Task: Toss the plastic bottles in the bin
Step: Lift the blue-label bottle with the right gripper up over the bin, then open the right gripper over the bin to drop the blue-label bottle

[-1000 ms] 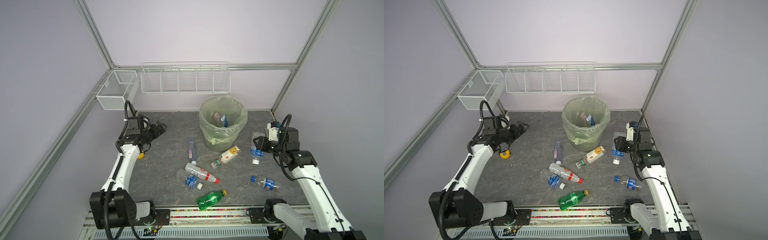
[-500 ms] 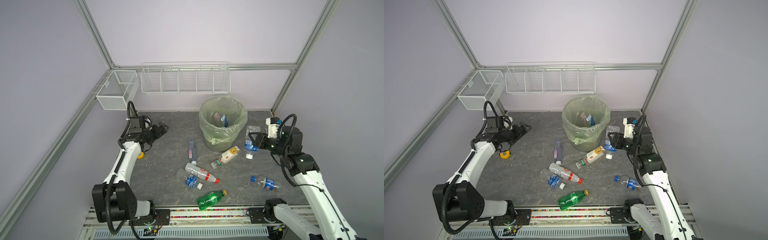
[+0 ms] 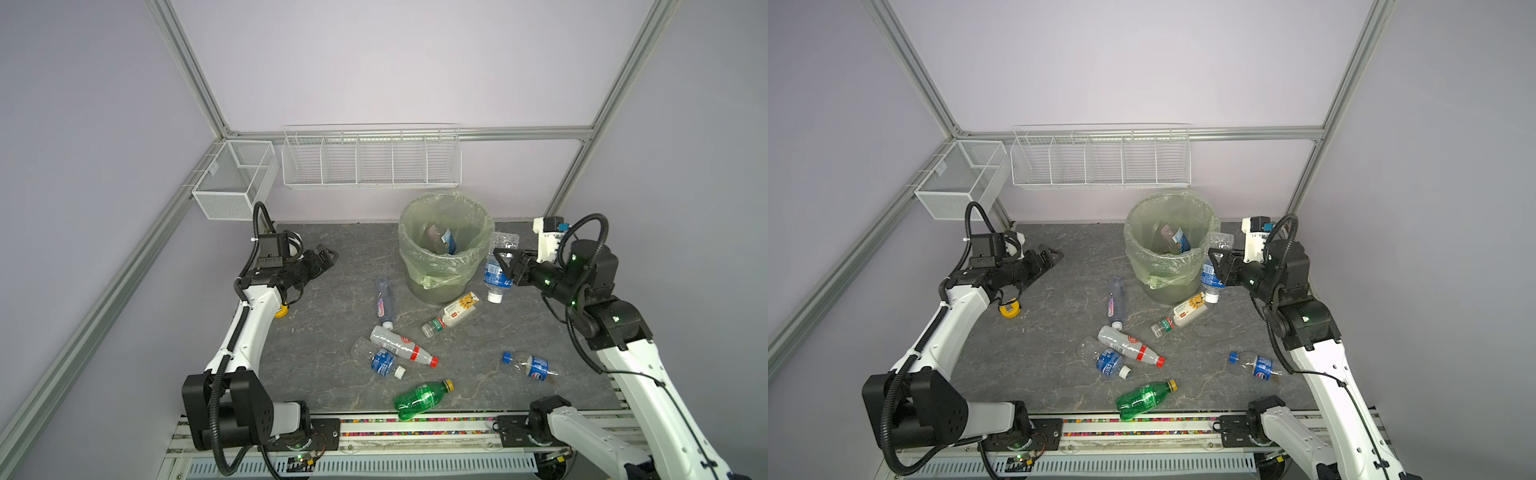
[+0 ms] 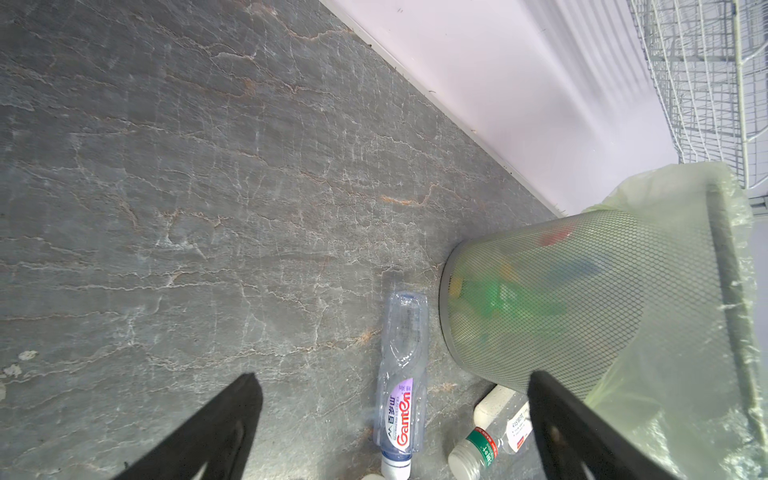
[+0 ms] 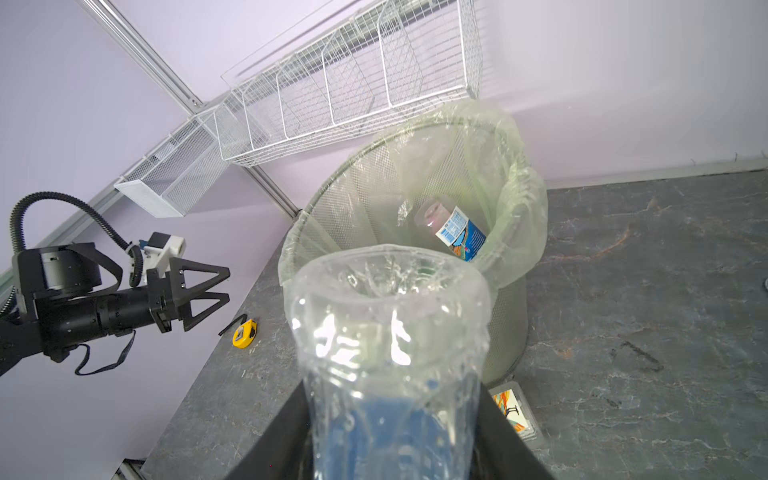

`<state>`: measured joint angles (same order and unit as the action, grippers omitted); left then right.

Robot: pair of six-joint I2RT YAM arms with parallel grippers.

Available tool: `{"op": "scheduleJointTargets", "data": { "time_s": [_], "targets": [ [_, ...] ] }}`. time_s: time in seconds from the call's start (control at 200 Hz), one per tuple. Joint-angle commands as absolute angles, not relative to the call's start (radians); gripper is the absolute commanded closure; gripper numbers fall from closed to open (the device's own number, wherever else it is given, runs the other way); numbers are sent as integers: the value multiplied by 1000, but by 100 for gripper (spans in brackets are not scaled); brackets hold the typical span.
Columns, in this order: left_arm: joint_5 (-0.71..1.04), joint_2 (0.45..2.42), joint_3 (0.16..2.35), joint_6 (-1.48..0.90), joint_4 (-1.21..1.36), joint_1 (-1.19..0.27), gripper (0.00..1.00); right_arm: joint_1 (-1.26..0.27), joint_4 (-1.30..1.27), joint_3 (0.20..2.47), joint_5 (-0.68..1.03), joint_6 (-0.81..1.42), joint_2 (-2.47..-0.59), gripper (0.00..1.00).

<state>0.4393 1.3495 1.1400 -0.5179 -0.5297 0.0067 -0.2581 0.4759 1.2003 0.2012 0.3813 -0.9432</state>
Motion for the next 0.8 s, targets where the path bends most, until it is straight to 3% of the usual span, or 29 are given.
{"op": "scheduleJointTargets", "data": {
  "time_s": [0.0, 0.24, 0.565, 0.64, 0.75, 0.77, 0.795],
  "targets": [
    [438, 1337, 1139, -500, -540, 14, 0, -265, 489, 1244, 190, 369, -955, 50],
    [442, 1340, 1142, -502, -544, 21, 0, -273, 431, 1333, 209, 400, -1048, 50],
    [422, 1329, 1138, -494, -556, 28, 0, -362, 333, 1635, 95, 486, -1418, 50],
    [403, 1331, 1149, -486, -575, 28, 0, -363, 419, 1752, 89, 534, -1517, 37],
    [394, 1325, 1154, -477, -587, 28, 0, -369, 494, 1845, 79, 551, -1584, 1],
    [394, 1323, 1152, -476, -586, 29, 0, -369, 497, 1845, 76, 551, -1585, 11],
    [394, 1320, 1151, -475, -585, 28, 0, -369, 501, 1844, 70, 546, -1580, 12]
  ]
}}
